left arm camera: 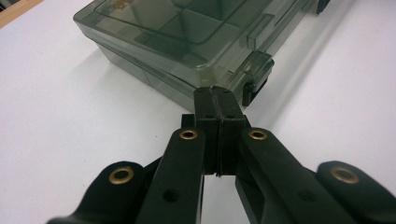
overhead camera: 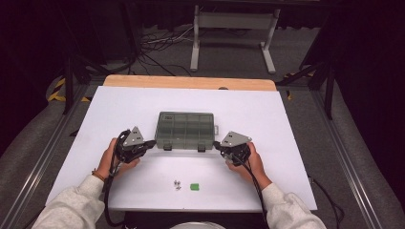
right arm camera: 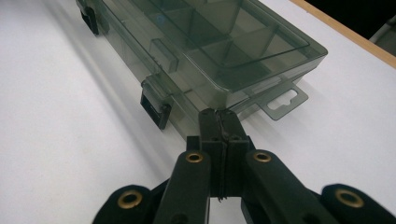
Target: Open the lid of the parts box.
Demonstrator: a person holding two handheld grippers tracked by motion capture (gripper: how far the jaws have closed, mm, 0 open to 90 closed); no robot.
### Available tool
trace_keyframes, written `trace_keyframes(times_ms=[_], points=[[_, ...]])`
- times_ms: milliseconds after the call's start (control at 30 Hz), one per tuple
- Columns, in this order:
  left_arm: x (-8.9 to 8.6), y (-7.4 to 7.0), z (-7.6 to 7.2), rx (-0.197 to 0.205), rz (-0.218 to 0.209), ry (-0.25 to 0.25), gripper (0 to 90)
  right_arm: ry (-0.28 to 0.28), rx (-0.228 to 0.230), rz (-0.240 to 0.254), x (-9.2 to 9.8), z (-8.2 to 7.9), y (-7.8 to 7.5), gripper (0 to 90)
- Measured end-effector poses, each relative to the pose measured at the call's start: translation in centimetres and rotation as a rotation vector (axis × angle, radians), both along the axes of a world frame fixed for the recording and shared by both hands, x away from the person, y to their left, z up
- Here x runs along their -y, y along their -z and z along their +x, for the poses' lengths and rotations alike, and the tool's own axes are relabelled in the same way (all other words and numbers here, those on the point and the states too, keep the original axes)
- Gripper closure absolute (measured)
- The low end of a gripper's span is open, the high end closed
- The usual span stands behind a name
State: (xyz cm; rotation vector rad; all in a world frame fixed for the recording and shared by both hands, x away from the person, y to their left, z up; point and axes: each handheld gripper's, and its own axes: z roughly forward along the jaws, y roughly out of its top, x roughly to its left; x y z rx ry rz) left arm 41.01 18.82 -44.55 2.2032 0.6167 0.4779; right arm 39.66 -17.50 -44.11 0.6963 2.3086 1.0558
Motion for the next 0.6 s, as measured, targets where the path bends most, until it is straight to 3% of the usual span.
trace_keyframes(times_ms=[233, 533, 600], points=[[-0.25, -0.13, -0.01, 0.017, -0.013, -0.020, 89.7, 0.008, 0.015, 0.010, 0.15, -0.02, -0.14, 86.0], [-0.39, -0.13, 0.28, 0.041, -0.044, -0.071, 73.1, 0.039, 0.045, 0.024, 0.24, 0.16, -0.21, 71.1], [-0.28, -0.15, 0.32, 0.036, -0.063, -0.062, 71.5, 0.036, 0.055, 0.029, 0.19, 0.22, -0.25, 68.5]])
